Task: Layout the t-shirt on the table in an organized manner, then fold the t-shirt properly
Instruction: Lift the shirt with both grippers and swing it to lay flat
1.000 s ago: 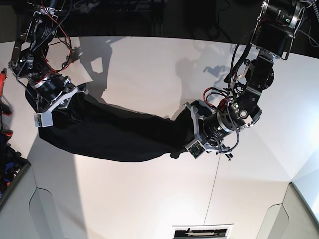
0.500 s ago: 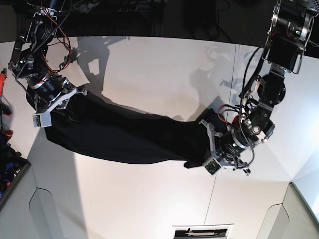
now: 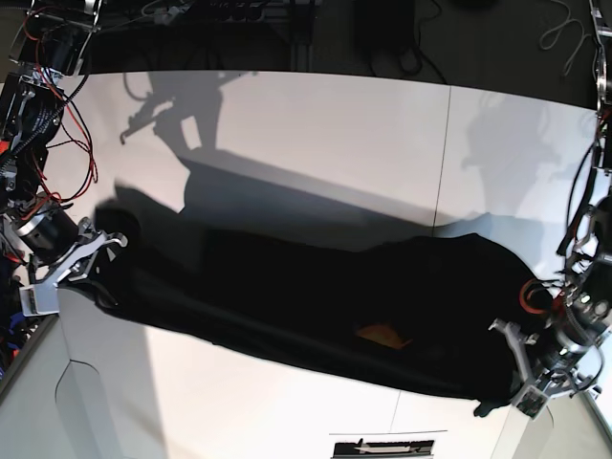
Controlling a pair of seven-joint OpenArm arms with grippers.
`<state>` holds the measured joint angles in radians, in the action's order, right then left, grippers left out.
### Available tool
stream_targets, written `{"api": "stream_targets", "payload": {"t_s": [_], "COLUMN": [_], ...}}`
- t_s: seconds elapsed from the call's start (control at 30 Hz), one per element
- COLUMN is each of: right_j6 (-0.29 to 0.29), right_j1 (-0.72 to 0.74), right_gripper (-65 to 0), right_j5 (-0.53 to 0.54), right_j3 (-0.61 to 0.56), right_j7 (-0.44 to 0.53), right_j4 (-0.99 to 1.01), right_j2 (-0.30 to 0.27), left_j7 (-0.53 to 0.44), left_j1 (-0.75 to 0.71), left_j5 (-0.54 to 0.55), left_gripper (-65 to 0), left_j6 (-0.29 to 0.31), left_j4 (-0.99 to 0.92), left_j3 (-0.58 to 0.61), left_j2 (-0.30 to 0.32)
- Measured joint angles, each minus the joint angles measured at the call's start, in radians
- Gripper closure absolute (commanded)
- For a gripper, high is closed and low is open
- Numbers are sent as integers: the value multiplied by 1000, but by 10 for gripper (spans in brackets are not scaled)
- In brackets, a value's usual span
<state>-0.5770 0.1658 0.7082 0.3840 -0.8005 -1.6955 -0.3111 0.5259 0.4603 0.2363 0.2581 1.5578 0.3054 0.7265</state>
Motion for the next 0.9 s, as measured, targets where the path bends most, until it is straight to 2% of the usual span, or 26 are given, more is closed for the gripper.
{"api": "stream_targets", "payload": {"t_s": [0.13, 0.27, 0.33, 0.47, 0.53, 0.63, 0.73, 0.77, 0.9], "right_j6": [7, 11, 6, -3, -2, -1, -2, -2, 0], "right_j1": [-41, -134, -162, -215, -245, -274, -277, -277, -288], "right_gripper": [0, 0, 0, 0, 0, 0, 0, 0, 0], "right_j5": [55, 49, 60, 50, 39, 32, 34, 33, -20], "right_j3": [1, 6, 15, 84, 133, 188, 211, 216, 222], "right_j7": [-24, -39, -39, -33, -34, -35, -33, -32, -31], "right_j4": [-1, 3, 3, 1, 2, 2, 2, 2, 2], "right_j2": [-8, -8, -7, -6, -6, -19, -59, -72, -110], "left_j7": [79, 120, 124, 122, 129, 132, 135, 138, 140], "left_j1": [-111, -298, -374, -517, -602, -699, -746, -762, -812], "left_j5": [64, 84, 86, 72, 79, 70, 67, 77, 154], "left_gripper": [0, 0, 0, 0, 0, 0, 0, 0, 0], "left_j6": [62, 66, 50, 41, 79, 92, 117, 143, 209], "left_j4": [138, 258, 323, 504, 591, 661, 673, 674, 674], "left_j3": [-32, -24, -25, -37, -34, -30, -35, -37, -36], "left_j2": [43, 35, 33, 41, 39, 38, 38, 35, -30]}}
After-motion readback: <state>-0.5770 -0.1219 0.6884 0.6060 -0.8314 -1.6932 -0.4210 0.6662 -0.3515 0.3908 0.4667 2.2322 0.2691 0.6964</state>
